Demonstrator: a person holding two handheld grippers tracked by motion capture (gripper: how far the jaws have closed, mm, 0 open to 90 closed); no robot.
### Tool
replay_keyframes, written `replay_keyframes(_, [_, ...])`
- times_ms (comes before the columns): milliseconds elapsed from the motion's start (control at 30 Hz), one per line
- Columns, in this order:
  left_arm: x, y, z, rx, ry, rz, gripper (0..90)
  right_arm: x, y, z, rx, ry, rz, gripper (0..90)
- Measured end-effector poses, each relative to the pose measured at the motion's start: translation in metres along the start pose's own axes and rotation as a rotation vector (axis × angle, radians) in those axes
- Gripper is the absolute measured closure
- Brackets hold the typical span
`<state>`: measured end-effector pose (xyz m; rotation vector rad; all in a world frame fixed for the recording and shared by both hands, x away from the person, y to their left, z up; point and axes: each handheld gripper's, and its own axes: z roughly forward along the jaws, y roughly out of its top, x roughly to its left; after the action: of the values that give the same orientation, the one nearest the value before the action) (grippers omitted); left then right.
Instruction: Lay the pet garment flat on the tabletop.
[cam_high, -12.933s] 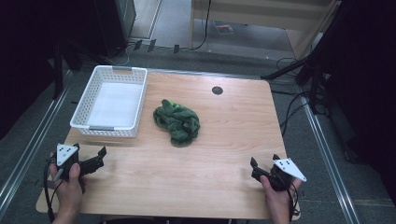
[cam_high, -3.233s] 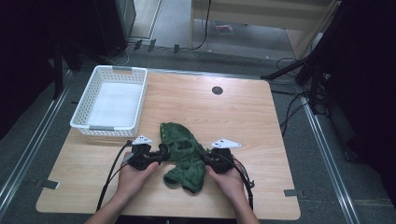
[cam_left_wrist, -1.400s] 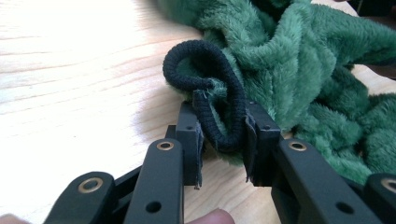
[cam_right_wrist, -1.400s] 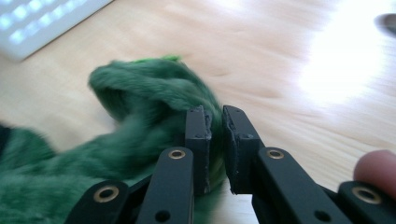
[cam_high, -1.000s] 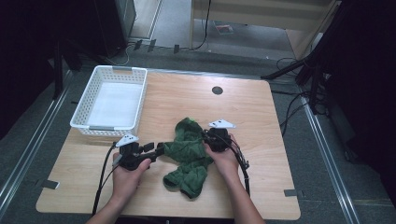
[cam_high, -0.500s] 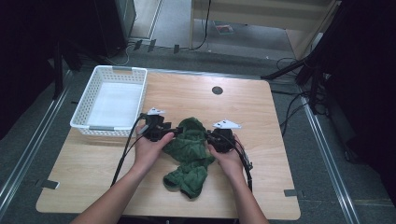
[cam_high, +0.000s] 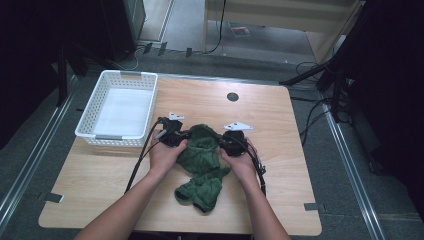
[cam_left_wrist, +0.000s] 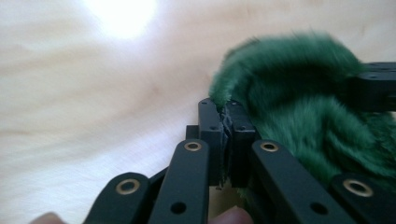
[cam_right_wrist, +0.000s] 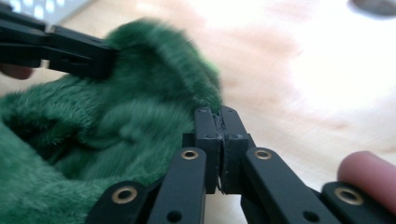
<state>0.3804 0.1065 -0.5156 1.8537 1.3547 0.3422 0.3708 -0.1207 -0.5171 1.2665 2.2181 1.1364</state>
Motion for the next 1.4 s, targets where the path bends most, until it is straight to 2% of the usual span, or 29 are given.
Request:
replay_keyframes(67, [0.006, 0.004, -0.004, -0.047, 0.021, -0.012, 89.1, -0.004, 0.005, -0.007, -0.056, -0.023, -0.007, 90.0])
replay_keyframes(133, [0.007, 0.005, -0.003, -0.062, 0.038, 0.003, 89.1, -0.005, 0.008, -0.012, -0.095, -0.019, -0.026, 90.0])
replay_keyframes(167, [0.006, 0.003, 0.000, -0.055, 0.058, 0.023, 88.9, -0.003, 0.004, -0.009, -0.058, -0.029, -0.089, 90.0])
replay_keyframes(200, [0.004, 0.000, 0.004, -0.030, 0.070, 0.045, 88.9, -0.003, 0.004, -0.009, -0.058, -0.029, -0.089, 90.0])
replay_keyframes(267, [0.004, -0.007, 0.012, 0.029, 0.064, 0.073, 87.2, -0.001, -0.005, 0.000, 0.017, -0.050, -0.127, 90.0])
replay_keyframes(333, [0.006, -0.014, 0.015, 0.057, 0.044, 0.068, 82.2, -0.006, -0.014, 0.005, 0.059, -0.050, -0.118, 89.9])
replay_keyframes(400, [0.007, -0.017, 0.011, 0.036, 0.022, 0.075, 75.0, -0.011, -0.019, 0.004, 0.071, -0.033, -0.081, 86.8])
replay_keyframes(467, [0.008, -0.016, 0.005, 0.034, 0.000, 0.083, 67.5, -0.016, -0.020, 0.000, 0.089, 0.004, -0.062, 74.8])
replay_keyframes(533, [0.010, -0.013, -0.005, 0.014, -0.045, 0.080, 61.2, -0.018, -0.019, -0.009, 0.091, 0.060, -0.073, 59.4])
replay_keyframes(567, [0.011, -0.011, -0.010, -0.005, -0.070, 0.075, 59.2, -0.020, -0.018, -0.015, 0.094, 0.079, -0.088, 55.1])
replay_keyframes(633, [0.015, -0.007, -0.021, -0.036, -0.116, 0.062, 55.5, -0.024, -0.015, -0.028, 0.074, 0.083, -0.088, 52.4])
replay_keyframes(733, [0.021, -0.002, -0.029, -0.081, -0.138, 0.018, 55.1, -0.034, -0.009, -0.044, 0.022, 0.116, -0.044, 52.7])
replay_keyframes(833, [0.021, 0.003, -0.024, -0.091, -0.130, -0.028, 56.0, -0.039, -0.001, -0.050, -0.015, 0.133, -0.015, 54.5])
replay_keyframes(900, [0.017, 0.006, -0.017, -0.077, -0.132, -0.035, 56.1, -0.037, 0.005, -0.049, -0.053, 0.138, 0.023, 56.5])
replay_keyframes(967, [0.014, 0.010, -0.009, -0.077, -0.128, -0.064, 55.8, -0.033, 0.011, -0.042, -0.087, 0.090, 0.070, 59.0])
replay_keyframes(1033, [0.015, 0.015, -0.002, -0.085, -0.130, -0.121, 55.9, -0.031, 0.015, -0.032, -0.112, 0.040, 0.139, 64.1])
replay_keyframes(1067, [0.016, 0.017, 0.001, -0.086, -0.133, -0.141, 56.2, -0.031, 0.016, -0.025, -0.119, 0.033, 0.174, 65.5])
replay_keyframes(1100, [0.015, 0.019, 0.004, -0.081, -0.137, -0.142, 57.1, -0.031, 0.016, -0.019, -0.111, 0.034, 0.202, 68.3])
replay_keyframes(1133, [0.014, 0.019, 0.006, -0.070, -0.139, -0.129, 58.4, -0.030, 0.016, -0.012, -0.096, 0.040, 0.215, 70.7])
replay_keyframes(1167, [0.012, 0.018, 0.008, -0.055, -0.153, -0.114, 60.2, -0.028, 0.015, -0.006, -0.080, 0.045, 0.205, 72.2])
replay_keyframes(1200, [0.010, 0.016, 0.008, -0.027, -0.167, -0.081, 63.5, -0.024, 0.014, -0.002, -0.063, 0.052, 0.183, 74.6])
replay_keyframes(1267, [0.005, 0.011, 0.011, 0.028, -0.128, -0.004, 70.2, -0.016, 0.010, 0.004, -0.010, 0.087, 0.128, 75.9])
replay_keyframes(1333, [0.005, 0.005, 0.014, 0.079, -0.124, 0.025, 74.1, -0.007, 0.005, 0.009, 0.050, 0.106, 0.064, 75.8])
replay_keyframes(1400, [0.006, 0.000, 0.016, 0.097, -0.091, 0.037, 75.6, -0.002, -0.001, 0.014, 0.100, 0.085, 0.017, 74.1])
